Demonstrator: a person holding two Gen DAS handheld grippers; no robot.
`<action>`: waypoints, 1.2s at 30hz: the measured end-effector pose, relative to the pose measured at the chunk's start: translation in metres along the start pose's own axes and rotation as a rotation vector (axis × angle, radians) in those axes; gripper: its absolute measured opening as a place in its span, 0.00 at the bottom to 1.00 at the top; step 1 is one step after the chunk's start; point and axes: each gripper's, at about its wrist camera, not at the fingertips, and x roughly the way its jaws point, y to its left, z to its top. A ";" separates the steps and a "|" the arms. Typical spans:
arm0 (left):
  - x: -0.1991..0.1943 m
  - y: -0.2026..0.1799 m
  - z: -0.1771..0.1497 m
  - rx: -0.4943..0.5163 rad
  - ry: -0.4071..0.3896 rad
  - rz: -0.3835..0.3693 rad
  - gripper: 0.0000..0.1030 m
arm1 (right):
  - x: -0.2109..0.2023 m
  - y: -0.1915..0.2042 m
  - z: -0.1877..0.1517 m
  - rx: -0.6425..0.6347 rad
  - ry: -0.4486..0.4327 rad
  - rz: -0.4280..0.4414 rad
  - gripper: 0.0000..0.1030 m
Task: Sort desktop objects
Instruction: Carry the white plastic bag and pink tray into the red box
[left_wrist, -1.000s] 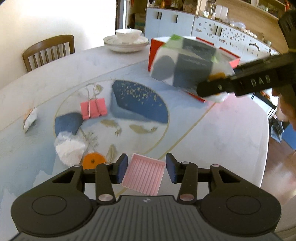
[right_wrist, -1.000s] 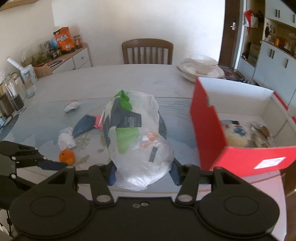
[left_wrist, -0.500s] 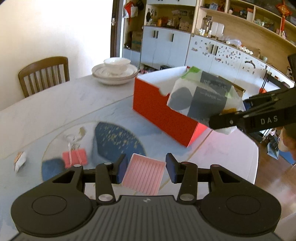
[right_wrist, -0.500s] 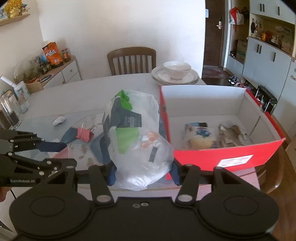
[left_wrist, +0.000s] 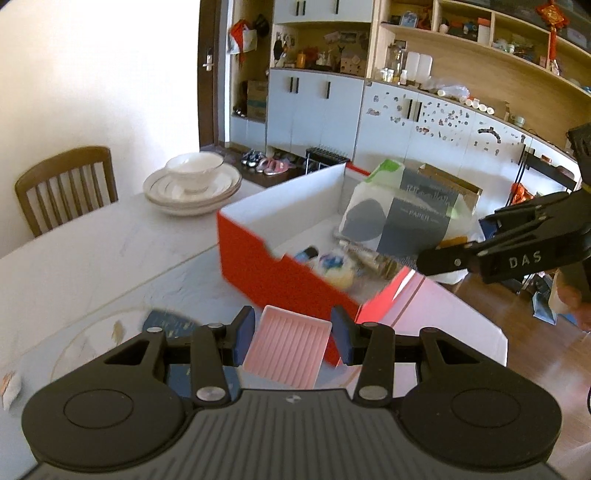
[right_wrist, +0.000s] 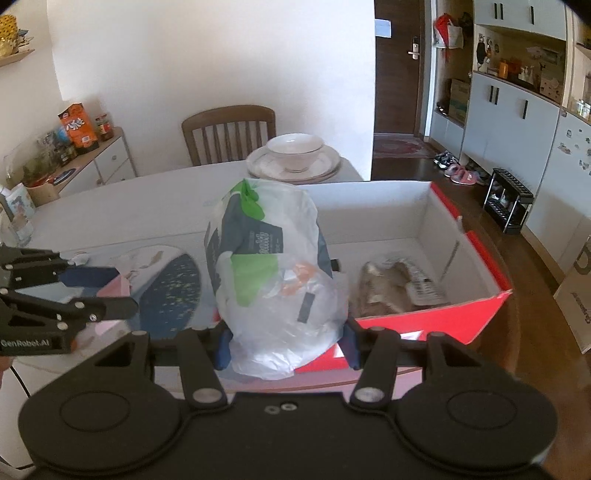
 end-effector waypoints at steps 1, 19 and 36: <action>0.003 -0.004 0.005 0.006 -0.005 -0.001 0.42 | 0.000 -0.006 0.001 -0.001 -0.001 -0.003 0.53; 0.073 -0.051 0.080 0.088 -0.005 -0.020 0.42 | 0.021 -0.089 0.029 0.029 0.029 -0.027 0.53; 0.165 -0.040 0.122 0.108 0.103 0.035 0.42 | 0.071 -0.121 0.048 0.045 0.134 -0.015 0.53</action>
